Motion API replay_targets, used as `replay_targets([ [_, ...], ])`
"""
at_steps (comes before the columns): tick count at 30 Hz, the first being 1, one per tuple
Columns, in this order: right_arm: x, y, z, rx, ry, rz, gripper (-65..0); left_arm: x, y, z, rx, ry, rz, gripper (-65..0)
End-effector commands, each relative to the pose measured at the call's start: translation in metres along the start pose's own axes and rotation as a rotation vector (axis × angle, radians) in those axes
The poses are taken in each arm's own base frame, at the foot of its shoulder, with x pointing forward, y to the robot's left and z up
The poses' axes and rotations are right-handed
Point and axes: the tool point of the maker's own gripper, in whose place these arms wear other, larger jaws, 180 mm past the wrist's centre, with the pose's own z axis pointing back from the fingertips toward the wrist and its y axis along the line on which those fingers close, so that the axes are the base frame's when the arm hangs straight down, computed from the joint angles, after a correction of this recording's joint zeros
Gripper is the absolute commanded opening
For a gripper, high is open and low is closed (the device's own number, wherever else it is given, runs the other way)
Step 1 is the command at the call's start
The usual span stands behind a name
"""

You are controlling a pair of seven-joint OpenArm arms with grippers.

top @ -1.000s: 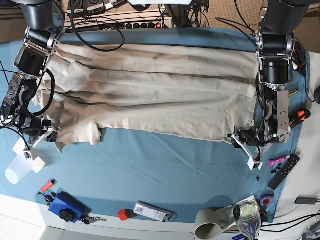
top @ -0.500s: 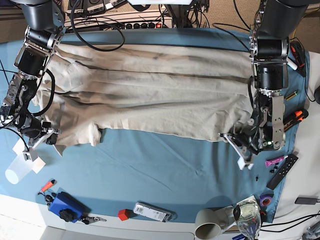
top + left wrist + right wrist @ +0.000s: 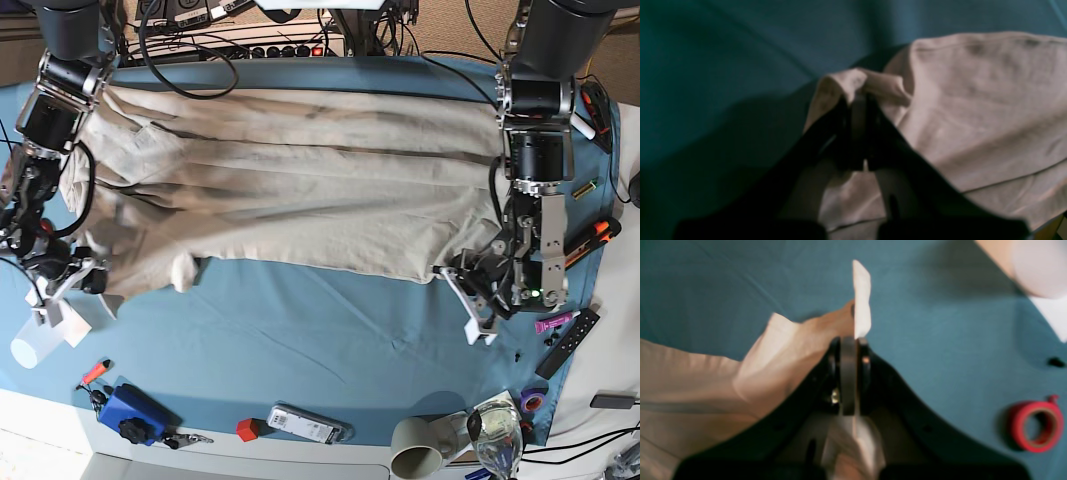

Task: Fold the T-shirt properly
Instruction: 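Hold the shirt ends with both grippers and pull them apart to straighten, then drag both held ends back toward the robot to align the strip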

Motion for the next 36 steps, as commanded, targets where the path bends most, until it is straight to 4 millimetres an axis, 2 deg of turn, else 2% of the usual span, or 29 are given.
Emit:
replay_targets([
  [1, 0.024, -0.007, 0.015, -0.023, -0.058, 0.033, -65.0, 0.02, 0.003, 0.015, -0.001, -0.057, -0.024, -65.0],
  [12, 0.019, -0.008, 0.03, 0.026, -0.065, 0.014, -65.0, 0.017, 0.006, 0.036, -0.125, -0.083, -0.112, -65.0],
  [18, 0.011, -0.01, 0.045, 0.066, -0.102, -0.02, -65.0, 0.012, 0.013, 0.055, -0.134, -0.118, -0.175, -65.0],
  [23, 0.001, -0.011, 0.055, 0.047, -0.105, -0.005, -65.0, -0.007, 0.012, 0.062, -0.178, -0.111, -0.237, -65.0],
  [28, -0.016, -0.003, 0.061, 0.03, -0.061, 0.053, -65.0, -0.02, 0.02, 0.067, -0.166, -0.127, -0.209, -65.0],
  [32, -0.037, 0.001, 0.063, 0.024, -0.016, 0.076, -65.0, -0.025, 0.029, 0.083, -0.191, -0.203, -0.15, -65.0],
  [36, -0.044, 0.003, 0.07, 0.025, -0.024, 0.069, -65.0, -0.032, 0.031, 0.098, -0.253, -0.273, -0.116, -65.0],
])
